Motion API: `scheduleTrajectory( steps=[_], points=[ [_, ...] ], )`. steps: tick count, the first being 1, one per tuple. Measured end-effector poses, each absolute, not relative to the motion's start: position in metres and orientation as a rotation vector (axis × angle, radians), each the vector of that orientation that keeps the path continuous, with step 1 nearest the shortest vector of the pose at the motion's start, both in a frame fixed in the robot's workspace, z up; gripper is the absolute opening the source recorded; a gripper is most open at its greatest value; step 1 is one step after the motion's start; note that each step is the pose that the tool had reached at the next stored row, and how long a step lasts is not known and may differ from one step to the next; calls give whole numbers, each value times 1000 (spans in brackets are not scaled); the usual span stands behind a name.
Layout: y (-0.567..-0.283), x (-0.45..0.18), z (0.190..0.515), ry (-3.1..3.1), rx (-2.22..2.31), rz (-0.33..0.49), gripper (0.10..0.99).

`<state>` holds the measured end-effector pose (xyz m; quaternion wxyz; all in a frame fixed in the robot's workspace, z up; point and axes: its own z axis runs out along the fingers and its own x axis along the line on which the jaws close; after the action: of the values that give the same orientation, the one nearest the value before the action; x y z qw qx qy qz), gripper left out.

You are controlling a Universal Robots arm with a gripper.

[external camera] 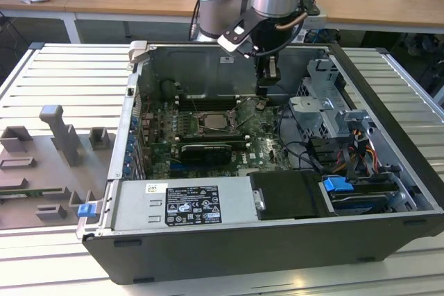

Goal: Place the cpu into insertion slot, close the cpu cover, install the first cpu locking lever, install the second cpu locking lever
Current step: 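Close the cpu cover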

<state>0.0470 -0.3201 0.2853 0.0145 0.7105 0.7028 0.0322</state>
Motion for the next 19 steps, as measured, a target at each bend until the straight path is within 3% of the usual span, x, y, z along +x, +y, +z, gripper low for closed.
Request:
scheduleTrajectory(
  steps=[19],
  points=[
    [-320,49,252,2219,2203,78,106]
  ],
)
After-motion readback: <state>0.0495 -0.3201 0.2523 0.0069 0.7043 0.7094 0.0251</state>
